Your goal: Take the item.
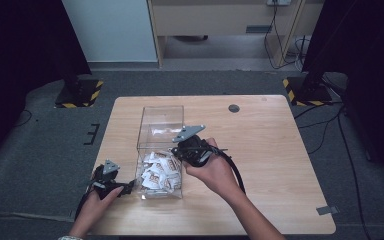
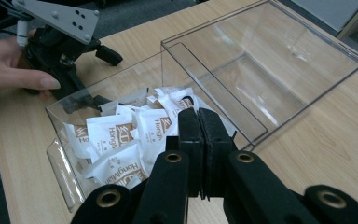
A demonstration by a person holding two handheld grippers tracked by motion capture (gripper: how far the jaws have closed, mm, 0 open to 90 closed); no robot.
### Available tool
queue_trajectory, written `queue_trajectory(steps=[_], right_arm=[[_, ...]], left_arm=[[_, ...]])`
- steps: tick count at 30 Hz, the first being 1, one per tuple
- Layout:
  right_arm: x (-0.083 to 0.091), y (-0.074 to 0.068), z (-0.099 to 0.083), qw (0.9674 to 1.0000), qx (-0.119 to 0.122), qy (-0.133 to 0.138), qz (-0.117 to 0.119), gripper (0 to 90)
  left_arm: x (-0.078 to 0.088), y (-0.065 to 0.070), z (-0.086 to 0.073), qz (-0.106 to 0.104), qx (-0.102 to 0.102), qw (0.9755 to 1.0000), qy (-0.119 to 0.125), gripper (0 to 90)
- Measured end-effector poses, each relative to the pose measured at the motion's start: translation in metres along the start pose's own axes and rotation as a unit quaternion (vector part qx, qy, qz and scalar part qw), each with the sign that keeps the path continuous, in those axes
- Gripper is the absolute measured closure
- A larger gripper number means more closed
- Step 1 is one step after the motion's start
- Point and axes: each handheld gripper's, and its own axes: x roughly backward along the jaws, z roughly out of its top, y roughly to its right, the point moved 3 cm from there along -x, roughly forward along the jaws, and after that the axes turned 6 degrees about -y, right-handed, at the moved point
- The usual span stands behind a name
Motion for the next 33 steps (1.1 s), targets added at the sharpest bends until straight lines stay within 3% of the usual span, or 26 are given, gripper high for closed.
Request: queue_trajectory(steps=[18, 33], right_arm=[[0.021, 0.037, -0.022, 0.9992, -0.02, -0.004, -0.035, 89.2], [0.031, 0.071, -0.042, 0.9961, -0.056, -0.007, -0.067, 89.2]], left_arm=[[0.0, 0.0, 0.0, 0.004, -0.001, 1.0, 0.0, 0.0], [0.0, -0.001, 0.0, 0.004, -0.001, 1.0, 0.0, 0.0]])
